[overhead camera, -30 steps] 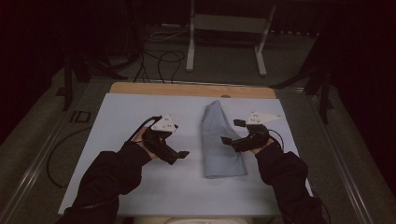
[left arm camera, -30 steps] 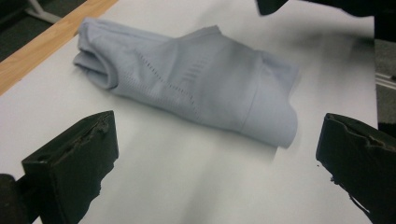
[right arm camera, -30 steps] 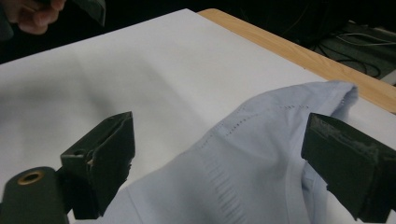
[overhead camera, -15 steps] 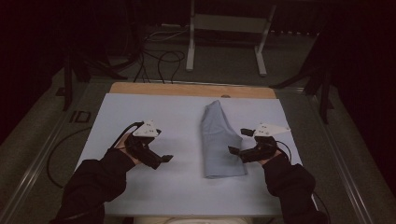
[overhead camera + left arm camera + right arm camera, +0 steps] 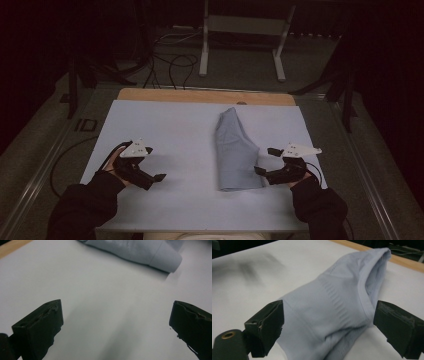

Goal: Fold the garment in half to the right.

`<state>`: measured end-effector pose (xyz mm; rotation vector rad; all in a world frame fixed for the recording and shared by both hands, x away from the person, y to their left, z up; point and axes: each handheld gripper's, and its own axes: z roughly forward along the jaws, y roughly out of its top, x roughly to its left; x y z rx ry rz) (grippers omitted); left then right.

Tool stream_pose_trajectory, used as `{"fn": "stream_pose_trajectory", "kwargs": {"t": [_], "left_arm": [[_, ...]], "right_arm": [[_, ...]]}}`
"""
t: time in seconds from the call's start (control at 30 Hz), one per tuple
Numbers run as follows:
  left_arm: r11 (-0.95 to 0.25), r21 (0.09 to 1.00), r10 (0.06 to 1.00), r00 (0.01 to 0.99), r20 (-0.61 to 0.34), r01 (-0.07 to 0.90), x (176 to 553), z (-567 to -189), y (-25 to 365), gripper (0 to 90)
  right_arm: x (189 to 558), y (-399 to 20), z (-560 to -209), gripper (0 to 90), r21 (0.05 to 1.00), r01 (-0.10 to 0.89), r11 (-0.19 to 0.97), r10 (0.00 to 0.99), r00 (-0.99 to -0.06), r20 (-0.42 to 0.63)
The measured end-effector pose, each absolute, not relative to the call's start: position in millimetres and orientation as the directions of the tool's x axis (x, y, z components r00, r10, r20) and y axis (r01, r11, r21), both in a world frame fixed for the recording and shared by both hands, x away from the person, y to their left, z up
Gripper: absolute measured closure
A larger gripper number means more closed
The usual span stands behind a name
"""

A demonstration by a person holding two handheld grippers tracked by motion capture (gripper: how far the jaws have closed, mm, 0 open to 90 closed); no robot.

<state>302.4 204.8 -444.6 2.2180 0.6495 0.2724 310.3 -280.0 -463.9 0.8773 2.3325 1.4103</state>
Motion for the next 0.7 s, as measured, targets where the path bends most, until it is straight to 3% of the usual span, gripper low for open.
{"fn": "stream_pose_trajectory", "kwargs": {"t": [0.7], "left_arm": [[-0.512, 0.726, 0.612, 0.788, -0.068, 0.46, 267.3, -489.9, 256.0, 0.0]], "right_arm": [[277.8, -295.7, -490.4, 9.8, 0.866, 0.36, 0.347, 0.665, -0.746, 0.044]]}}
